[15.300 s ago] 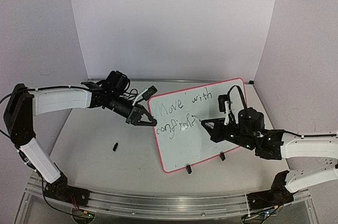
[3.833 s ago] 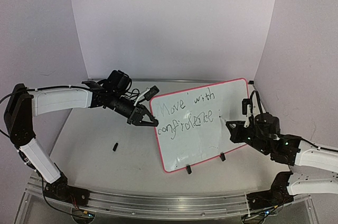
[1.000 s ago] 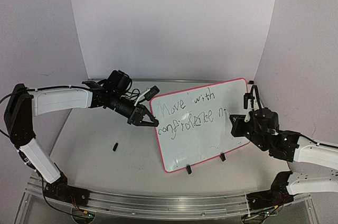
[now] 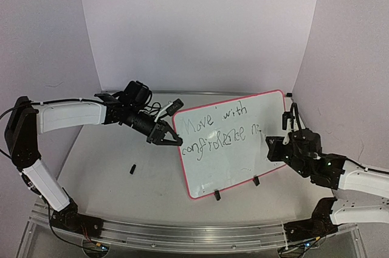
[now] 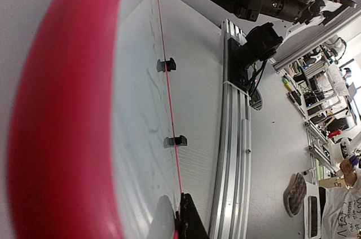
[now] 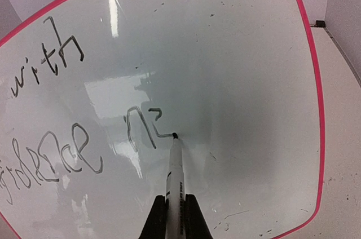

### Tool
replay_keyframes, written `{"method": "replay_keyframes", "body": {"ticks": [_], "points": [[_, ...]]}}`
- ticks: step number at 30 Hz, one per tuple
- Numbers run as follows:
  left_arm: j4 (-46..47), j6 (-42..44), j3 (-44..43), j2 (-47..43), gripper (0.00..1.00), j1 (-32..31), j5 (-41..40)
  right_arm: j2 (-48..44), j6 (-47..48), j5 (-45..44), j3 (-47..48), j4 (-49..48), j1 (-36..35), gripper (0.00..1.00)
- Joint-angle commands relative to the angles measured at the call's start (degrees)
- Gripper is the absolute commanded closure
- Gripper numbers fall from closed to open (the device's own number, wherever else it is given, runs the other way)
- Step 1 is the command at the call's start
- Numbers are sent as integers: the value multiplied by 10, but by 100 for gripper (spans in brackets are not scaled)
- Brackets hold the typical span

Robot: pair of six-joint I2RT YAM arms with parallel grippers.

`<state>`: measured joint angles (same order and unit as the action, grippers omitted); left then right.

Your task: Write a sentence on the whiteboard

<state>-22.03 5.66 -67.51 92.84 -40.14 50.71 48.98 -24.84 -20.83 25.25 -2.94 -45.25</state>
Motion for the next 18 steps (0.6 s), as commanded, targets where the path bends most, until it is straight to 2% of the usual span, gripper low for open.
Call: {"method": "replay_keyframes", "body": {"ticks": [1, 18], "points": [[-42, 48, -4, 13, 100, -22, -3, 20, 17, -33, 34, 9, 4, 100], [-41, 48, -5, 13, 100, -21, -3, 37, 48, 1, 48, -12, 5, 100]]}}
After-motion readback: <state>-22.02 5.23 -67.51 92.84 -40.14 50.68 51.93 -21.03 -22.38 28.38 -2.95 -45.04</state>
